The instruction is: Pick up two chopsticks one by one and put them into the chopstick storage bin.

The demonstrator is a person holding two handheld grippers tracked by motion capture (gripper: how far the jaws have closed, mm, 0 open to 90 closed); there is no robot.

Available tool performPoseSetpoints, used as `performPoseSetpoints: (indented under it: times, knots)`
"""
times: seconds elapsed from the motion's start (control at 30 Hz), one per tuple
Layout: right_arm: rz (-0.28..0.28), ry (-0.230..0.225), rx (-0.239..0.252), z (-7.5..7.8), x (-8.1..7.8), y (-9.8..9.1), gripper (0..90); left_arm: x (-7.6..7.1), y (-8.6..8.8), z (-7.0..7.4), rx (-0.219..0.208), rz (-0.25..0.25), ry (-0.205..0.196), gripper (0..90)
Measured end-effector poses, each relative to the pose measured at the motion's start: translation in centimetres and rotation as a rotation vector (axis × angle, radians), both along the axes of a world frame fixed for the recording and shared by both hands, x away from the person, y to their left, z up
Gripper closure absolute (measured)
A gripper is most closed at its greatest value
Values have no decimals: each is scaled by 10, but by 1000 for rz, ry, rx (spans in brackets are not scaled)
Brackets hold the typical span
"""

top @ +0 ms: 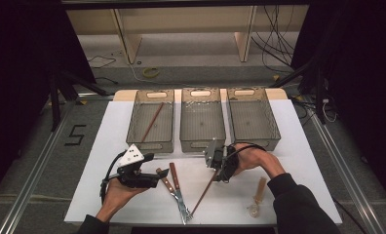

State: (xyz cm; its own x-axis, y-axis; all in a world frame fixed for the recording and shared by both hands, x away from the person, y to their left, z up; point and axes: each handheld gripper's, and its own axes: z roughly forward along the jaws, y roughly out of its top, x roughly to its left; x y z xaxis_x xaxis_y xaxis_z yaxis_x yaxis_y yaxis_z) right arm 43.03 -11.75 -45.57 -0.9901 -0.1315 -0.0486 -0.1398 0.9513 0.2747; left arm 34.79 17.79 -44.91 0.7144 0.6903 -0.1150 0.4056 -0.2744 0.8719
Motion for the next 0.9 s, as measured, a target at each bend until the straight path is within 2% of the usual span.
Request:
performPoseSetpoints:
  times: [0.13, 0.3, 0.47, 0.63, 0.9]
  knots:
    - [-2, 11, -28, -6, 0, 2, 508, -1, -1, -1, 0, -6, -3, 188]
    - [-3, 30, -44, -5, 1, 3, 561, -1, -1, -2, 2, -7, -1, 188]
    - [21, 12, -77, -4, -2, 2, 615, -1, -1, -3, 6, -8, 0, 189]
    - [37, 20, -108, -2, -5, -2, 684, -1, -1, -2, 3, -10, 0, 190]
    - [76, 7, -131, -2, -8, -3, 740, -1, -2, -3, 5, -12, 1, 192]
